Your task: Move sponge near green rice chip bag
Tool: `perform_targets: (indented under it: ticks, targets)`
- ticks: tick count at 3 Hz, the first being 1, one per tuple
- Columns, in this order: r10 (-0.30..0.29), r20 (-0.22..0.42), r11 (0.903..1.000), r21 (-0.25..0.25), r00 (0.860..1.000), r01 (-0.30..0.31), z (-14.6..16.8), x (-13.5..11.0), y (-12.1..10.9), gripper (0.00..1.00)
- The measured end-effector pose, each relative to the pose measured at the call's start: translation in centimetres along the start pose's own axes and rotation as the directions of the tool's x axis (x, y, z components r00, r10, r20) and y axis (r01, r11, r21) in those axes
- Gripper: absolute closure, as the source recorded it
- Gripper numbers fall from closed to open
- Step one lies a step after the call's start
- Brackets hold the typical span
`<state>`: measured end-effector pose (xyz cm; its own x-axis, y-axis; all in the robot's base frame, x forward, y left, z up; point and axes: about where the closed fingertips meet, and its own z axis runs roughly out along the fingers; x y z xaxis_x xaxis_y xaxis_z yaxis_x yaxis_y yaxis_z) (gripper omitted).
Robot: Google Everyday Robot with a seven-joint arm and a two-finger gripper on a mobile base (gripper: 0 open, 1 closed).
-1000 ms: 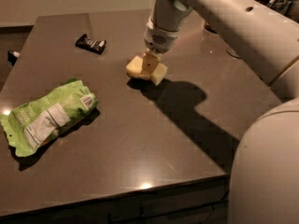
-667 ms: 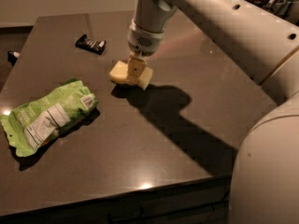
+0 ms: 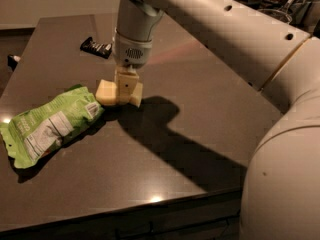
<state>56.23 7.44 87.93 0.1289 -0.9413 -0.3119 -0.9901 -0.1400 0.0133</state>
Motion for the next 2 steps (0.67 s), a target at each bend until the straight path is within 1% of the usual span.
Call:
perform_targets:
  ticks: [1,2]
  targets:
    - [-0.050,0.000,0.9984,-0.026,0.999,0.050,0.18,-0.95,0.12,0.62]
    - [-0.056,0.007,0.9982,-0.020,0.998,0.056,0.31,-1.28,-0.13,0.39]
